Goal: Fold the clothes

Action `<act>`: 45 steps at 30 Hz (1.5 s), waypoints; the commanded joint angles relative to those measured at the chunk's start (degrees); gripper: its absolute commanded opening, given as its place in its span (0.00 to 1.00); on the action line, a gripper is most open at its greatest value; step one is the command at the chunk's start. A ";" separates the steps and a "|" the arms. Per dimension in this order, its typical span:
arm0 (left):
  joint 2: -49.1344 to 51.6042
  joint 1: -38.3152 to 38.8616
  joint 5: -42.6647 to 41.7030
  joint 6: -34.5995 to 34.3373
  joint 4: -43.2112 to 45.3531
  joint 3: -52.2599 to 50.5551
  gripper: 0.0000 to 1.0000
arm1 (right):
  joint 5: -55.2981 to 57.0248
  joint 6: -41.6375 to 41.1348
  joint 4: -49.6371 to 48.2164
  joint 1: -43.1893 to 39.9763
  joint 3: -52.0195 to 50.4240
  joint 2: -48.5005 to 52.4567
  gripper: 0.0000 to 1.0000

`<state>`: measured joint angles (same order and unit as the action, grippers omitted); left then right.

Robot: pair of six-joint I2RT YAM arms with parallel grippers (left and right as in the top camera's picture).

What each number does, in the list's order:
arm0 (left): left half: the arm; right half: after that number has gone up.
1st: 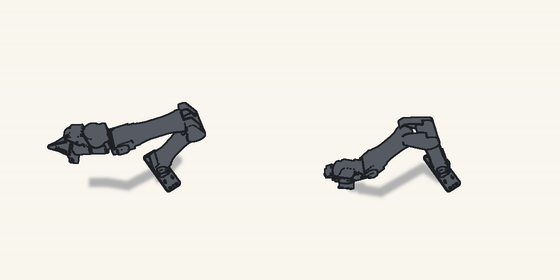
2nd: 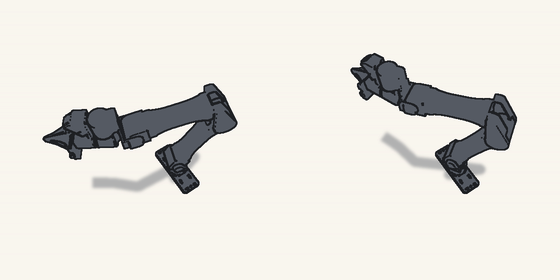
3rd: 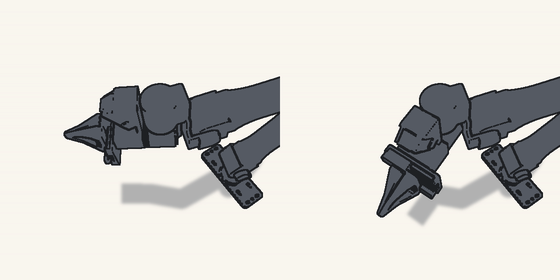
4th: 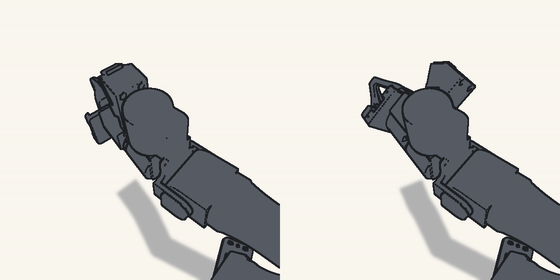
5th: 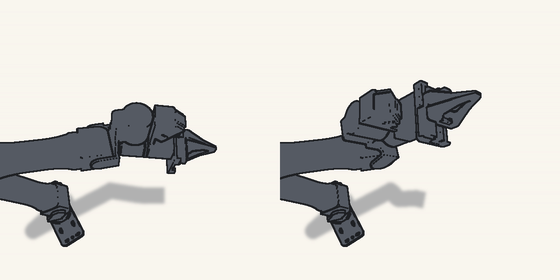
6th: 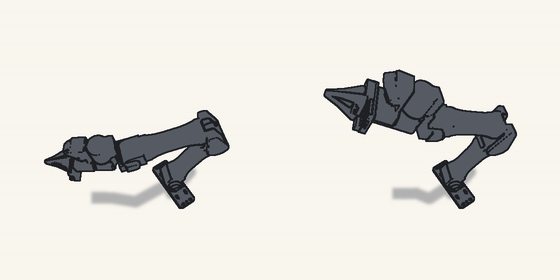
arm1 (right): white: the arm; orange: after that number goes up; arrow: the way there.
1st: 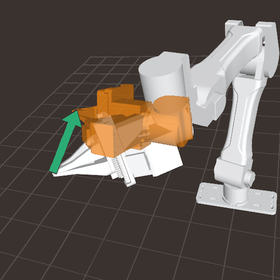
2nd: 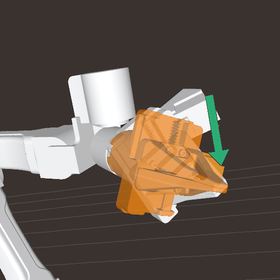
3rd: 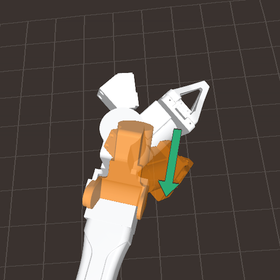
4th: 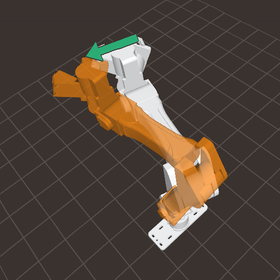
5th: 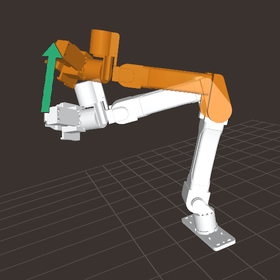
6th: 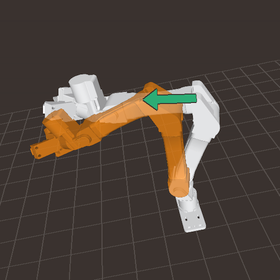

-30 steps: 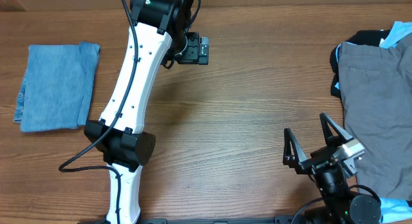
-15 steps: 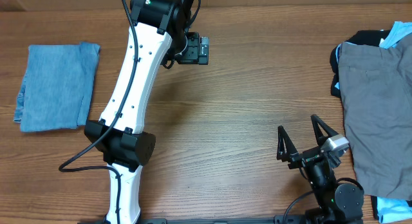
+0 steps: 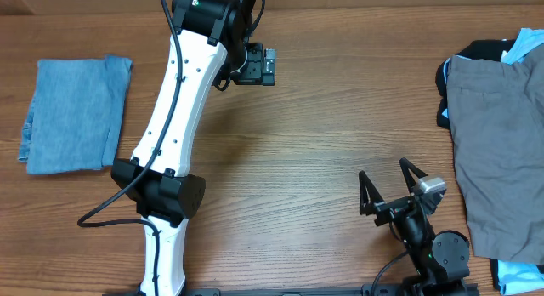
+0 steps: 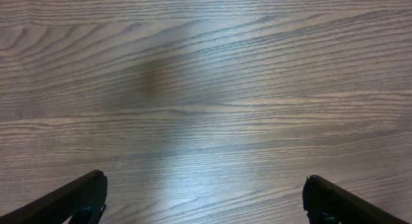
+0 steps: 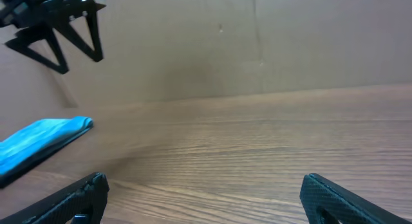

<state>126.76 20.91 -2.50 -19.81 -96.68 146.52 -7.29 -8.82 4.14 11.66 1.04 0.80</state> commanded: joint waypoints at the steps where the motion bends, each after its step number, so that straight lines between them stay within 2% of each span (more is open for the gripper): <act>1: -1.99 -0.31 0.59 -1.20 -0.11 -0.07 1.00 | -1.31 -0.22 -0.37 -0.17 -0.59 -0.63 1.00; 28: -3.06 1.27 0.52 -1.22 0.02 -0.11 1.00 | -1.31 -0.22 -0.37 -0.17 -0.59 -0.63 1.00; 35: -18.64 2.16 -1.60 -1.22 6.69 -0.11 1.00 | -1.31 -0.22 -0.37 -0.17 -0.59 -0.63 1.00; 40: -31.65 2.10 2.19 -0.85 5.33 -0.11 1.00 | -1.31 -0.22 -0.37 -0.17 -0.59 -0.63 1.00; 43: -40.30 2.10 6.69 0.96 -0.13 -0.15 1.00 | -1.31 -0.22 -0.37 -0.17 -0.59 -0.63 1.00; 45: -45.77 2.10 8.09 3.02 -0.11 -1.07 1.00 | -1.31 -0.22 -0.37 -0.17 -0.59 -0.63 1.00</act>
<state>86.78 22.90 0.95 -19.35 -96.60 146.17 -8.58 -8.84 4.08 11.66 1.06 0.80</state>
